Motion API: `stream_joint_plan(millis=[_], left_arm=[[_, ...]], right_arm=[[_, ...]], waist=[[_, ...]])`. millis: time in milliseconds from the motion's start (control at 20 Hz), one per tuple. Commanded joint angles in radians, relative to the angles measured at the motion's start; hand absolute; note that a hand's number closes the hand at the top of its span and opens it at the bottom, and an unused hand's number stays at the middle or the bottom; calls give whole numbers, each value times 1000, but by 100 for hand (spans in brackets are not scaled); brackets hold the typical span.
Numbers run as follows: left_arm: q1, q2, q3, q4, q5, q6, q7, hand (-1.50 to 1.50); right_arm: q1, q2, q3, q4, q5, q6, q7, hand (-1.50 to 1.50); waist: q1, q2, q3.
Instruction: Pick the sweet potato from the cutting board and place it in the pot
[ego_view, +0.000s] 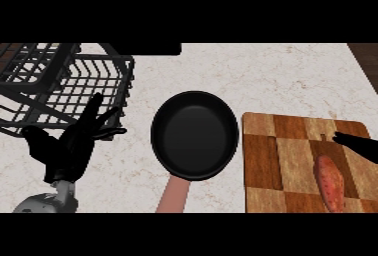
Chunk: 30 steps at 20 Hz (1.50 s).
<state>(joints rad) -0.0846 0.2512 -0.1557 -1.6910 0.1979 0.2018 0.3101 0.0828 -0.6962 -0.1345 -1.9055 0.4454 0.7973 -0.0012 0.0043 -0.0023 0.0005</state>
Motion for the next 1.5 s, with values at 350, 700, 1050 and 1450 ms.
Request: stream_joint_plan(millis=[350, 700, 1050, 1450], left_arm=[[-95, -48, 79, 121, -7, -50, -66, 0], [-45, -67, 64, -30, -42, -33, 49, 0], [-86, -60, 134, 56, -37, -89, 4, 0], [-56, -105, 89, -9, -98, -55, 51, 0]], right_arm=[[-43, 34, 104, 90, 211, -32, -62, -150], [-41, 105, 185, 148, 360, -92, -61, -150], [-75, 143, 198, 198, 416, -77, -64, -150], [-54, 179, 162, 141, 375, -118, -189, 150]], waist=[[-9, 4, -1], [-5, 2, 0], [-7, 3, -1], [-9, 1, -1]])
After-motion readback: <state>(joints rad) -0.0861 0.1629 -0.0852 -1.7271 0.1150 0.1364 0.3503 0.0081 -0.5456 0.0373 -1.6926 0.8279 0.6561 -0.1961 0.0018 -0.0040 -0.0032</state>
